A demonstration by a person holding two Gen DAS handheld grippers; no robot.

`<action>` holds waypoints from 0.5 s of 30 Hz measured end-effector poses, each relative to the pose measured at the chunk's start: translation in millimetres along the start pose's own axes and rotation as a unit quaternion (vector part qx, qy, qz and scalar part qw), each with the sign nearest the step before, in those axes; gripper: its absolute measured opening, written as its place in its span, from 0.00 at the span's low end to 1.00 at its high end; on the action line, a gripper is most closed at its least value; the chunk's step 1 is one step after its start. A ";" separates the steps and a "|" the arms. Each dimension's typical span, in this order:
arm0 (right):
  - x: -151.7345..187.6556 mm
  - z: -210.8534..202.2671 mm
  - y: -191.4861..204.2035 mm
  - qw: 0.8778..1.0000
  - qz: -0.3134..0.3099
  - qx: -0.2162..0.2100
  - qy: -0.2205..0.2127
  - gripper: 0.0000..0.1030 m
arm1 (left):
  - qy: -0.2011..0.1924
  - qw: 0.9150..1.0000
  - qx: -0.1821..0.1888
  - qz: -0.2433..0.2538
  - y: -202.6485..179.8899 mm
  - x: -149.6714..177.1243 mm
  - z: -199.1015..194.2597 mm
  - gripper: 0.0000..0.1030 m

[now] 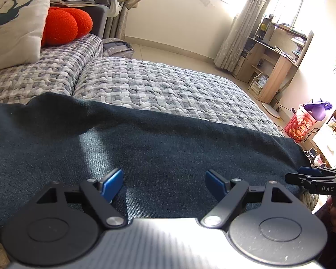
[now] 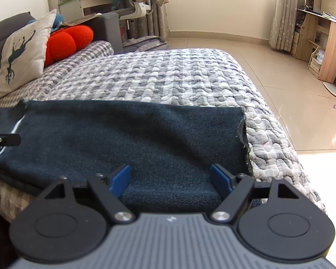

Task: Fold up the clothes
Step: 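Move both grippers along the jeans to the leg hem at the sofa arm, then grasp the jeans leg hem with the right gripper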

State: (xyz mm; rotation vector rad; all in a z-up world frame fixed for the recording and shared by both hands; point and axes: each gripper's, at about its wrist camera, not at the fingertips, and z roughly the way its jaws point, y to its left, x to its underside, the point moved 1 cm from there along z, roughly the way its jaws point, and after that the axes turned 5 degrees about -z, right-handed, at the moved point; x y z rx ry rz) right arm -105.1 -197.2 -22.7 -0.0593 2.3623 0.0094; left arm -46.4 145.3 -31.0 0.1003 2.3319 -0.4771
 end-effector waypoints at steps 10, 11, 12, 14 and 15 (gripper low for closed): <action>-2.5 -5.5 -17.6 1.000 0.007 0.015 0.025 0.80 | 0.059 0.997 -0.021 0.037 -9.7 8.4 -13.8 0.80; -2.8 -5.6 -22.6 0.999 0.014 0.027 0.032 0.88 | 0.066 0.997 -0.024 0.045 -11.1 9.9 -15.9 0.81; -1.9 -5.0 -31.0 0.998 0.033 0.042 0.042 0.91 | 0.073 0.996 -0.028 0.052 -12.5 11.4 -18.0 0.81; 1.0 -4.0 -49.5 0.993 0.086 0.052 0.054 0.89 | 0.080 0.995 -0.033 0.052 -14.4 13.8 -24.3 0.81; 1.9 -5.0 -57.0 0.992 0.110 0.041 0.054 0.87 | 0.081 0.995 -0.035 0.053 -17.9 13.7 -26.1 0.81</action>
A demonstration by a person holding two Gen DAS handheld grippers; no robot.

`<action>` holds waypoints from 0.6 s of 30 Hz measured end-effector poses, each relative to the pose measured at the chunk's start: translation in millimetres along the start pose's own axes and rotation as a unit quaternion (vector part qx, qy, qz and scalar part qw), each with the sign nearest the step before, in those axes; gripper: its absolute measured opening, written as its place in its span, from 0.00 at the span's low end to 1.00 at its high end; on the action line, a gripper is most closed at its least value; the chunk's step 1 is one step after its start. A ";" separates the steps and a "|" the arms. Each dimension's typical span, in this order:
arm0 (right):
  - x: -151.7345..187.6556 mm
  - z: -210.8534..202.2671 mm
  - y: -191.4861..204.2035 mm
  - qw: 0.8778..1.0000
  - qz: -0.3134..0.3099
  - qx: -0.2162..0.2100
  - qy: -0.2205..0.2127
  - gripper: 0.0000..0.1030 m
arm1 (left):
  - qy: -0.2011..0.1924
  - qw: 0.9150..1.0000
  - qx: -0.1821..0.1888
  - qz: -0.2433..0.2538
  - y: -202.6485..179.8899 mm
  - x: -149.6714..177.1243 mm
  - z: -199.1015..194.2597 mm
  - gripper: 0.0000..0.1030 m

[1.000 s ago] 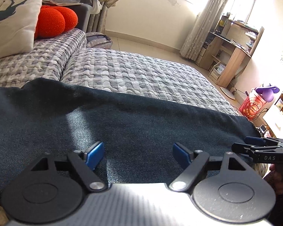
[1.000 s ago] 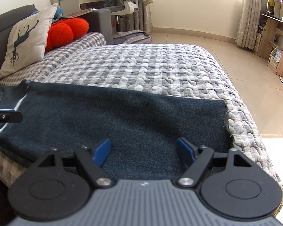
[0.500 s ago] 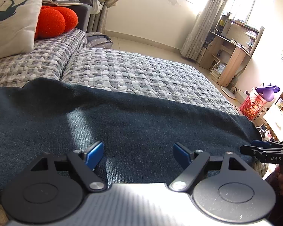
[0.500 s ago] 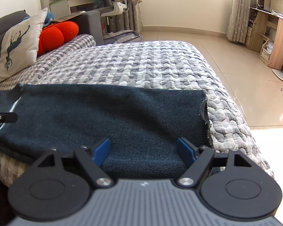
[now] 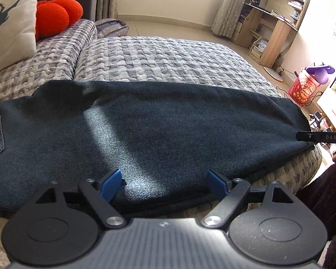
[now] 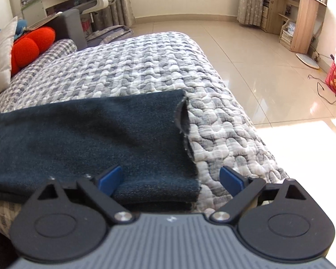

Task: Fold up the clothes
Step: 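Grasp the jeans leg hem with the right gripper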

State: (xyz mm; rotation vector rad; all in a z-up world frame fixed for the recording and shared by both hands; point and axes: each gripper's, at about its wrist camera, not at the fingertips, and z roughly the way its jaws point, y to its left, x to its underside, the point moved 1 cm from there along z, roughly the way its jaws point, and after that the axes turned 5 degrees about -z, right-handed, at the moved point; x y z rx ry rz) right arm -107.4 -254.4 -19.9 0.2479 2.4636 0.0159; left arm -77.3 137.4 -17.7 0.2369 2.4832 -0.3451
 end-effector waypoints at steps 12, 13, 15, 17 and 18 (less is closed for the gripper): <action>-3.7 -4.3 -40.7 0.986 0.141 -0.090 0.006 0.72 | -0.035 0.992 0.071 0.098 -96.5 -5.4 15.0 0.81; -3.6 -4.8 -42.1 0.985 0.144 -0.091 0.006 0.71 | -0.035 0.990 0.082 0.112 -107.0 -5.0 21.1 0.81; -2.1 -5.6 -44.9 0.985 0.148 -0.093 0.010 0.70 | -0.034 0.987 0.094 0.127 -121.0 -5.1 28.5 0.81; -0.5 -6.8 -47.6 0.984 0.151 -0.095 0.018 0.67 | -0.035 0.982 0.111 0.147 -137.5 -4.0 36.6 0.81; 0.7 -7.6 -48.9 0.983 0.153 -0.097 0.022 0.66 | -0.037 0.980 0.117 0.154 -144.5 -3.5 39.6 0.81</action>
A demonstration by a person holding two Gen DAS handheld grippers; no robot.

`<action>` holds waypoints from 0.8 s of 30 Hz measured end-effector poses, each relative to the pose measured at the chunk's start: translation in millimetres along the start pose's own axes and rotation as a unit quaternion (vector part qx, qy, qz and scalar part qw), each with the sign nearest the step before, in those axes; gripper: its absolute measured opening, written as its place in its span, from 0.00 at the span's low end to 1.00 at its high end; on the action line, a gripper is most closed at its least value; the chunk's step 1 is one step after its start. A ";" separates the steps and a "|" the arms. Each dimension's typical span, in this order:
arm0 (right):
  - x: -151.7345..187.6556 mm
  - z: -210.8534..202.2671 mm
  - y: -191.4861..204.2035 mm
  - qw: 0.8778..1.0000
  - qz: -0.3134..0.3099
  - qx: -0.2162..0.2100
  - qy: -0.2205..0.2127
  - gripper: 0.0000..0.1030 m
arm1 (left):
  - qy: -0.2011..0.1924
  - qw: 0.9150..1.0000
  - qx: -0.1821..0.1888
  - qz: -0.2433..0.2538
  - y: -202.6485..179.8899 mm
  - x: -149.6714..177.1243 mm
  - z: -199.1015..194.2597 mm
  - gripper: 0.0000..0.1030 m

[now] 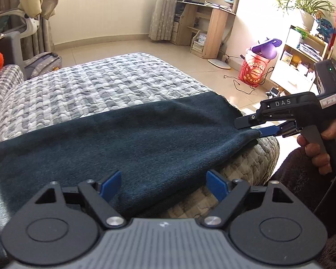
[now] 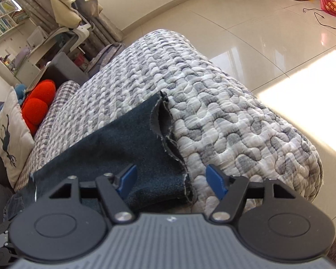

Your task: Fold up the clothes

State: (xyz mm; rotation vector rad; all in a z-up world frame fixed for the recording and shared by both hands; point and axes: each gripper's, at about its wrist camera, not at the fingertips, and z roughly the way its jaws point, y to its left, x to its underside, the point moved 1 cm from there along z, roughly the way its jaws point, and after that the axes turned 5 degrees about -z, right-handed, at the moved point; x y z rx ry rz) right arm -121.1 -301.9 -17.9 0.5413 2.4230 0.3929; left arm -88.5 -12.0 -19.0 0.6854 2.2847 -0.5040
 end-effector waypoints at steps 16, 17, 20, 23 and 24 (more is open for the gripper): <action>7.3 -10.8 -4.0 0.999 0.036 -0.032 -0.003 0.21 | -0.034 0.998 0.042 0.021 -34.7 1.5 30.0 0.78; 5.8 -13.3 -1.1 0.999 0.031 -0.034 -0.008 0.20 | -0.035 0.998 0.040 0.022 -35.7 2.1 31.2 0.78; -0.5 -21.3 10.6 0.999 0.010 -0.041 -0.024 0.18 | -0.033 0.999 0.034 0.019 -34.1 2.3 31.0 0.78; -7.9 -27.2 28.9 0.998 -0.024 -0.051 -0.038 0.17 | -0.035 0.999 0.023 0.003 -24.4 2.0 24.0 0.78; -9.6 -28.4 35.2 0.997 -0.036 -0.052 -0.043 0.17 | -0.035 0.999 0.018 -0.003 -20.5 1.8 21.2 0.78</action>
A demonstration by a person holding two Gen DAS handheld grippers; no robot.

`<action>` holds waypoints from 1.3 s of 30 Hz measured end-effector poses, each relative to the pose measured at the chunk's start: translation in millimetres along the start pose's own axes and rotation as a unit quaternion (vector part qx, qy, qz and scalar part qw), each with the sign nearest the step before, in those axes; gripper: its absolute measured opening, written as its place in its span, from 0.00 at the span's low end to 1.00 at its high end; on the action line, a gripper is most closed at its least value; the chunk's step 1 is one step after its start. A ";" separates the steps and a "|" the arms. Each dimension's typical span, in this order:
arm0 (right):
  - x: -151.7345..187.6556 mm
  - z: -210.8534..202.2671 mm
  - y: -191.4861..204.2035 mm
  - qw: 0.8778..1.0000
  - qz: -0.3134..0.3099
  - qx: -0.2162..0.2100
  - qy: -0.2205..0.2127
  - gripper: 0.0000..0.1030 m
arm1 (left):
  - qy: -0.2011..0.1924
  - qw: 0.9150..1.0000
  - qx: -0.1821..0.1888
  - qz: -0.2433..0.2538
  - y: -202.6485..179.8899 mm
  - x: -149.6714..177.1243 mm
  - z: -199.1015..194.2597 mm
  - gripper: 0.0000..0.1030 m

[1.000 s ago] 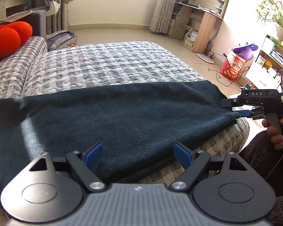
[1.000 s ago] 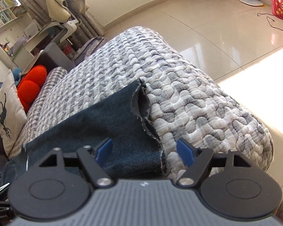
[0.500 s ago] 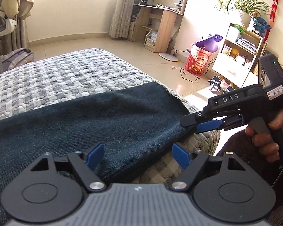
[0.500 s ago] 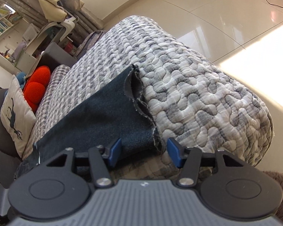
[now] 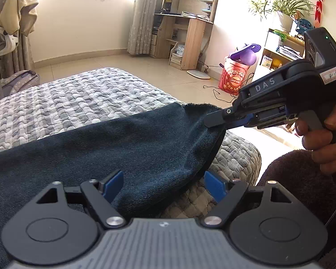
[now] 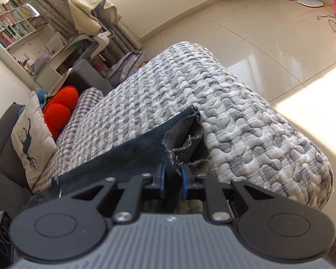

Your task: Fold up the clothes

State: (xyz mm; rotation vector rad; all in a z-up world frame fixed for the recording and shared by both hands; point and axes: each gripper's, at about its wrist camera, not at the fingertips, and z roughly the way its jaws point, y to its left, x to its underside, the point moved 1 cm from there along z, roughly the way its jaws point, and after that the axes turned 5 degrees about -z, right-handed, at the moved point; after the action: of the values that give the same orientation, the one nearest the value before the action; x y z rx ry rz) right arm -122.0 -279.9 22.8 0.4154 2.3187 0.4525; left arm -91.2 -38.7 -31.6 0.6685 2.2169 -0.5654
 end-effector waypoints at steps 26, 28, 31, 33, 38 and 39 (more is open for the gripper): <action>54.9 60.1 228.6 0.928 -0.330 -0.161 0.070 0.09 | -0.058 0.882 0.143 -0.445 217.5 26.9 -100.8 0.78; 65.1 66.0 230.1 0.922 -0.343 -0.161 0.087 0.09 | -0.049 0.877 0.147 -0.454 218.7 27.9 -93.1 0.78; 71.6 75.6 224.3 0.921 -0.341 -0.157 0.107 0.09 | -0.045 0.875 0.159 -0.456 218.4 26.9 -84.1 0.78; 74.0 75.5 220.6 0.920 -0.337 -0.166 0.112 0.09 | -0.037 0.879 0.161 -0.447 214.5 21.8 -77.3 0.78; 78.6 65.7 219.4 0.904 -0.358 -0.203 0.114 0.10 | -0.030 0.888 0.165 -0.428 205.7 12.7 -64.0 0.76; 79.9 65.4 218.6 0.902 -0.362 -0.207 0.117 0.10 | -0.030 0.889 0.160 -0.428 205.1 12.3 -62.6 0.69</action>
State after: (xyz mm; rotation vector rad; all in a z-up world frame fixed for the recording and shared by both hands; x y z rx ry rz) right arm -94.5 -39.7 25.7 -0.7246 2.3047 0.6103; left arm -5.5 158.1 -40.0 -0.2387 2.3060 -1.3842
